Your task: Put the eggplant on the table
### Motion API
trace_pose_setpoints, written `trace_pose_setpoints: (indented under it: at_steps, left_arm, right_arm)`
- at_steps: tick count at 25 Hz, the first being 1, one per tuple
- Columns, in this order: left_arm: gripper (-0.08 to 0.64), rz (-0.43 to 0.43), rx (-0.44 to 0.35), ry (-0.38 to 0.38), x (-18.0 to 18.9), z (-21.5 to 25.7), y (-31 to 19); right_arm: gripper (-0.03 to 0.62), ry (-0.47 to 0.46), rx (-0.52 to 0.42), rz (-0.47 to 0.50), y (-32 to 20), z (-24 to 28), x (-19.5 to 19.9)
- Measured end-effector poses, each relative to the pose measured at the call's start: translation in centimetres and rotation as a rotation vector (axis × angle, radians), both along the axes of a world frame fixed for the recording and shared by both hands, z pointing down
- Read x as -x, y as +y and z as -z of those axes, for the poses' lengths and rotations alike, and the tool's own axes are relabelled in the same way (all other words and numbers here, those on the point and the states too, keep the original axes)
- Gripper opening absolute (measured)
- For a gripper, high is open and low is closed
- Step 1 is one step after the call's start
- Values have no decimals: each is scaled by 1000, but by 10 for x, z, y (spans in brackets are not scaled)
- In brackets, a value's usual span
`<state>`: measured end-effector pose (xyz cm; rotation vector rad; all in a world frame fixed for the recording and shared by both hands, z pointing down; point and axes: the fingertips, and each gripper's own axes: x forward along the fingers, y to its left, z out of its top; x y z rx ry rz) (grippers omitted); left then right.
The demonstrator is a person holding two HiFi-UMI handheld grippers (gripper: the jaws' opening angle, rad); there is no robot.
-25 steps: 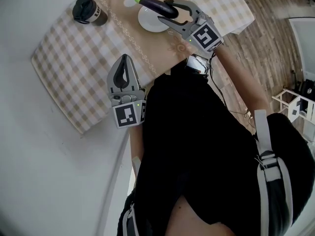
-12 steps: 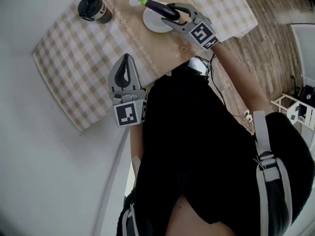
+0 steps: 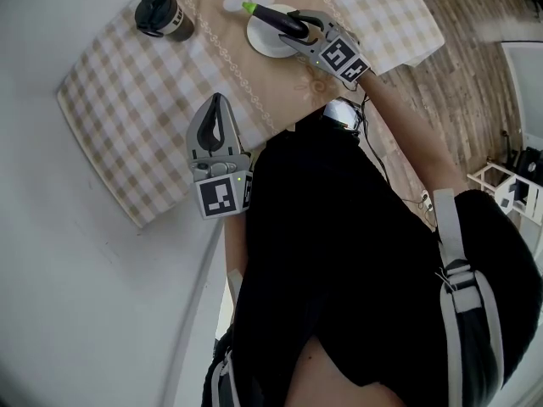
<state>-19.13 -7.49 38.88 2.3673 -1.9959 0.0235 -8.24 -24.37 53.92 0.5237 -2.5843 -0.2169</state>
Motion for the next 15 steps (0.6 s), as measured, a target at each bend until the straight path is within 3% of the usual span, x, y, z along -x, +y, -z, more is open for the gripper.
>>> trace_pose_setpoints:
  at_steps: [15]
  left_arm:
    - [-11, 11, 9, -2, 0, -3, 2]
  right_arm:
    - [225, 74, 55, 1, 0, -36, -4]
